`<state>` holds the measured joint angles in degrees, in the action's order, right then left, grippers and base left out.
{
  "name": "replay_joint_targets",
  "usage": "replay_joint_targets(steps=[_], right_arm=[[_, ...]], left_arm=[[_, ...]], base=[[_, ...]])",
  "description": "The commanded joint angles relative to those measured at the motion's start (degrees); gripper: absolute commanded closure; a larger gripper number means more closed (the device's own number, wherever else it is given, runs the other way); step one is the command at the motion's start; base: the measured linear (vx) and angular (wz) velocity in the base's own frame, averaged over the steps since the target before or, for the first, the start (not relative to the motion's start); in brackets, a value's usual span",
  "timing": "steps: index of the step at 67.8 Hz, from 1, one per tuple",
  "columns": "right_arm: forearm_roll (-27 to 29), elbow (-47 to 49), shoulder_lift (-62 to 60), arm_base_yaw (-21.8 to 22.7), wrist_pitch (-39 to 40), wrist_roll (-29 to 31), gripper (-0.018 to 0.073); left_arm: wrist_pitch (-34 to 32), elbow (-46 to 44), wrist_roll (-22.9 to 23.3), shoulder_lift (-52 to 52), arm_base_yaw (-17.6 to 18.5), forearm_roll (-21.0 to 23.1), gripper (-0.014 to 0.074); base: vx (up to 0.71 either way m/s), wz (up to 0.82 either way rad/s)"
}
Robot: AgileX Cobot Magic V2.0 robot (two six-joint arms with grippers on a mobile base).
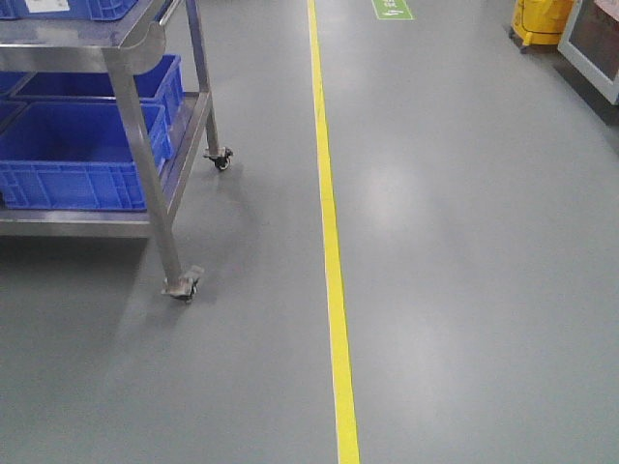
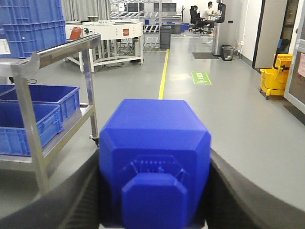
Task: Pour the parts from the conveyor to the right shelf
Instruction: 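Drive along the aisle beside the yellow floor line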
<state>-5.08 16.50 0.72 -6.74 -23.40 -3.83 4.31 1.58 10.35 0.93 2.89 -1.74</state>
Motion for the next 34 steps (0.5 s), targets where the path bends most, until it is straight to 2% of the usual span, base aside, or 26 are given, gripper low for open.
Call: replay_joint_targets(steps=[1,34], right_arm=[[-0.4,1.5,0.8,0.3,4.6,0.4,0.0564],[-0.4,1.5,0.8,0.3,4.6,0.4,0.0564]], left_arm=[[-4.3,1.2,0.3,0.4,0.2,0.5,0.0603],[-4.3,1.2,0.3,0.4,0.2,0.5,0.0603]], base=[[0.57,0.03],[0.54,-0.01]])
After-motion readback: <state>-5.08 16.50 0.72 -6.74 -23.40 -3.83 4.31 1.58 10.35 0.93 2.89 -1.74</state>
